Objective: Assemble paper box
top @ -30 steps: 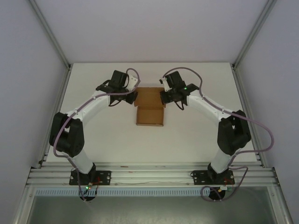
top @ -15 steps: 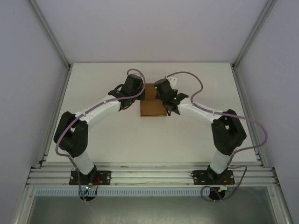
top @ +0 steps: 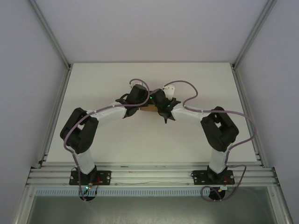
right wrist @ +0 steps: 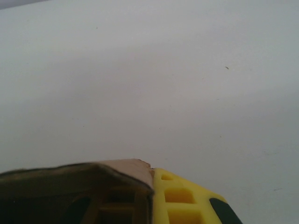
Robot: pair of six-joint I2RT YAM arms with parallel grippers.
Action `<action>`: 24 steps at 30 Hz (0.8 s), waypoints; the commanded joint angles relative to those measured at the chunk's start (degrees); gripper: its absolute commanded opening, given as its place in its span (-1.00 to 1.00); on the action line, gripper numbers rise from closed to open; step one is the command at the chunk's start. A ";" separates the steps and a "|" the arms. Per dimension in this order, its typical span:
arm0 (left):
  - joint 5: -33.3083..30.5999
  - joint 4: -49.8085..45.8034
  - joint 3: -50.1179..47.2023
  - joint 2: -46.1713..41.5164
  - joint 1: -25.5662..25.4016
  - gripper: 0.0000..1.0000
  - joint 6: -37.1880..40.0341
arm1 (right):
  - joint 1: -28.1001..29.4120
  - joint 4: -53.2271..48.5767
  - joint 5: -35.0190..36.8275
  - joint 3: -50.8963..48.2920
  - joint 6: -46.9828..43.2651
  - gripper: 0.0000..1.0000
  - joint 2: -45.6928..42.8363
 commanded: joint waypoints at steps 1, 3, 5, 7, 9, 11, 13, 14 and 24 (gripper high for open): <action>2.75 0.23 -4.50 -1.48 -1.67 -1.00 -1.59 | 1.86 9.55 2.76 -4.86 1.11 -1.00 -2.06; 2.85 0.01 -6.46 -3.30 -1.67 -0.89 -1.76 | 2.25 13.45 3.33 -8.18 0.17 -1.00 -2.98; 2.55 -0.60 -7.65 -5.38 -1.67 -0.74 -1.15 | 2.59 16.96 3.86 -11.13 -1.60 -1.00 -4.01; 1.43 -3.08 -7.26 -6.99 -1.67 -0.63 -0.87 | 2.99 20.00 3.96 -13.67 -3.75 -1.00 -4.83; 0.30 -5.93 -6.34 -8.59 -1.67 -0.42 -0.75 | 3.41 21.51 3.77 -15.29 -5.33 -1.00 -5.48; 0.16 -7.90 -5.88 -10.37 -1.65 -0.20 -1.01 | 3.63 22.38 3.47 -16.22 -6.05 -1.00 -5.93; 1.08 -8.62 -6.36 -12.60 -1.67 0.03 -1.14 | 4.03 24.44 3.15 -17.44 -7.51 -1.00 -6.03; 1.77 -9.00 -6.74 -13.95 -1.67 0.24 -1.67 | 4.31 25.36 3.41 -17.96 -8.05 -1.00 -5.97; 2.67 -15.48 -5.53 -19.51 6.54 1.00 -8.29 | 6.51 29.68 3.88 -19.00 -12.44 -0.97 -5.26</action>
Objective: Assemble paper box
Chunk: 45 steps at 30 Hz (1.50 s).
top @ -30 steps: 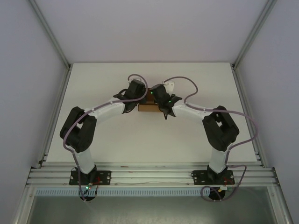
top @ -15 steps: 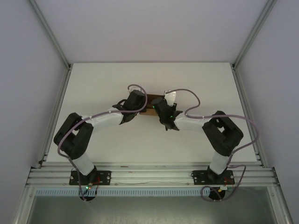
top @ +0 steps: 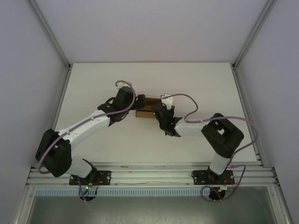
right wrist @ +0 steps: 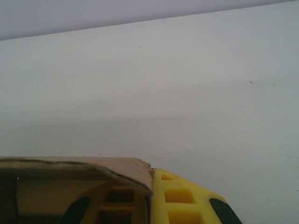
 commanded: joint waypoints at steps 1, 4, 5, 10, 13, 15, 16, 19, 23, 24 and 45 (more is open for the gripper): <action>5.75 -3.06 1.57 1.90 6.88 1.00 -4.06 | 1.24 1.83 1.41 -0.53 -2.38 -0.97 0.32; 15.66 -0.66 3.55 6.11 10.79 1.00 -4.93 | 3.00 2.66 3.87 0.26 -5.05 -0.97 1.73; 17.54 0.13 4.21 7.64 11.22 1.00 -5.18 | 3.63 2.52 4.97 0.80 -5.57 -0.97 2.30; 22.39 1.71 6.42 13.29 11.41 1.00 -5.05 | 5.60 2.68 7.95 1.67 -7.26 -0.96 4.30; 22.91 2.27 5.74 14.72 11.42 0.87 -5.35 | 5.72 2.59 8.02 1.28 -6.44 -0.94 4.57; 23.63 4.12 3.47 14.80 11.45 0.77 -5.69 | 5.72 2.83 7.37 0.76 -6.24 -0.89 4.14; 23.76 5.12 2.24 14.72 11.44 0.74 -5.95 | 5.80 2.63 7.00 0.56 -6.12 -0.84 3.71; 23.71 7.06 -0.52 15.44 11.46 0.60 -6.54 | 5.98 0.03 3.75 0.50 -5.96 -0.68 1.76; 24.54 8.96 -2.67 17.39 11.49 0.46 -6.64 | 6.22 -4.72 -2.65 -0.29 -4.26 -0.27 -2.57; 24.78 9.21 -3.01 17.80 11.49 0.44 -6.43 | 6.16 -5.25 -4.06 -0.83 -4.22 -0.18 -3.74; 25.52 14.72 -1.61 19.55 12.14 0.50 -2.44 | -11.10 -16.20 -31.53 0.12 3.60 0.97 -12.55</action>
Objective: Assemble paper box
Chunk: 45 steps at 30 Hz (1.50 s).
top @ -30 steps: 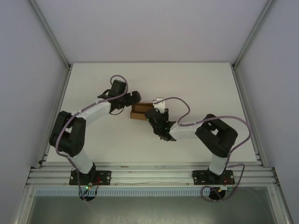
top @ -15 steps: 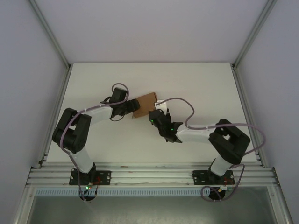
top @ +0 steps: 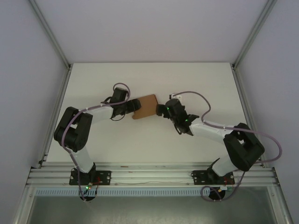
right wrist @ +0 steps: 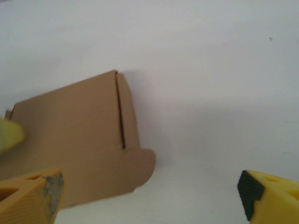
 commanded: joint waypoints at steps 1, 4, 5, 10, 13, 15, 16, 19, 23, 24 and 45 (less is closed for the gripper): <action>0.27 1.89 1.81 0.96 0.58 0.50 1.64 | -3.52 -0.83 -9.69 5.05 2.01 0.99 2.88; 1.71 2.31 2.26 3.05 1.48 0.46 1.41 | -7.70 -2.94 -15.05 9.81 3.93 1.00 7.57; 2.13 2.50 2.17 3.54 1.87 0.45 1.44 | -8.93 -3.35 -16.47 11.09 4.75 1.00 8.99; 5.12 7.89 -0.79 4.53 3.67 0.21 2.04 | -13.37 -3.70 -27.16 15.85 5.65 1.00 15.98; 9.60 13.59 -3.19 5.24 4.78 -0.08 1.29 | -13.97 -5.43 -31.09 18.87 5.94 0.99 19.68; 12.27 17.62 -5.07 5.56 5.63 -0.17 0.00 | -14.15 -6.76 -32.41 20.60 6.27 0.99 21.47; 13.30 19.77 -6.24 5.52 6.06 -0.17 -0.47 | -14.09 -6.70 -33.52 21.07 6.29 0.99 22.18; 16.78 26.08 -9.79 5.51 7.37 -0.30 -2.28 | -14.08 -4.66 -37.61 21.80 7.37 0.99 23.70; 20.64 35.06 -14.11 6.06 9.66 -0.46 -6.09 | -14.08 -4.89 -41.41 23.14 8.03 0.99 25.61; 21.54 36.98 -14.97 6.26 10.11 -0.46 -6.75 | -14.09 -4.48 -42.61 23.37 8.57 0.99 26.10; 24.64 46.89 -19.10 8.28 12.24 -0.67 -11.88 | -13.60 10.39 -61.14 23.18 22.19 0.76 33.05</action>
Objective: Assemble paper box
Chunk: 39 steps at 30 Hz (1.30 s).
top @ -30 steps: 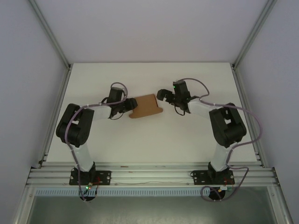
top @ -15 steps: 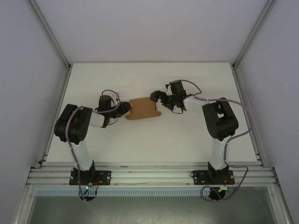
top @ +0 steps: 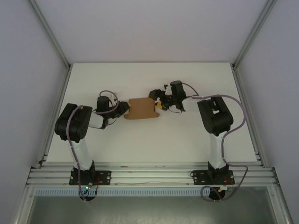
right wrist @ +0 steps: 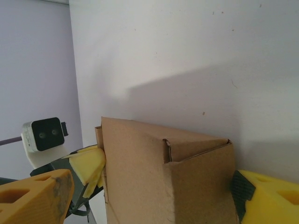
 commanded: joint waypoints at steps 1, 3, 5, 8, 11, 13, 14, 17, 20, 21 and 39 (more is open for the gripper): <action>0.72 1.34 -1.54 1.11 -0.10 -0.67 -0.80 | 1.51 -2.15 -2.95 0.08 -1.87 0.76 -1.09; 0.01 1.24 -1.95 0.76 0.19 -0.70 -0.98 | 1.54 -5.56 -1.21 -0.78 -4.25 0.76 -2.50; -0.28 0.73 -2.15 0.30 0.40 -0.75 -1.02 | 1.46 -8.12 1.00 -2.13 -5.66 0.76 -3.98; -0.02 1.12 -2.48 -0.10 0.62 -0.78 -1.55 | 1.35 -8.83 2.59 -4.24 -5.87 0.77 -5.84; 0.49 3.57 -3.19 -0.18 1.00 -0.83 -3.18 | 1.39 -7.19 2.25 -5.95 -4.53 0.77 -7.31; 0.84 3.92 -3.20 -0.16 1.31 -0.83 -3.79 | 1.39 -7.27 2.30 -6.48 -4.32 0.77 -8.18; 1.30 4.31 -3.29 -0.20 1.36 -0.83 -3.84 | 1.44 -7.21 2.22 -6.71 -4.34 0.77 -8.57; 1.62 5.11 -3.55 -0.50 1.36 -0.83 -4.06 | 1.61 -6.72 1.96 -6.51 -3.73 0.77 -9.04; 1.13 4.29 -3.60 -1.03 1.36 -0.79 -3.55 | 2.62 -3.32 0.10 -5.41 0.24 0.71 -7.57; 0.77 2.99 -3.43 -1.34 1.36 -0.75 -3.07 | 3.28 -0.15 -0.77 -5.17 2.46 0.67 -7.10; -13.86 -33.64 7.41 -27.40 -11.71 0.99 46.19 | 2.11 -24.21 4.88 -3.40 8.84 -0.16 -20.63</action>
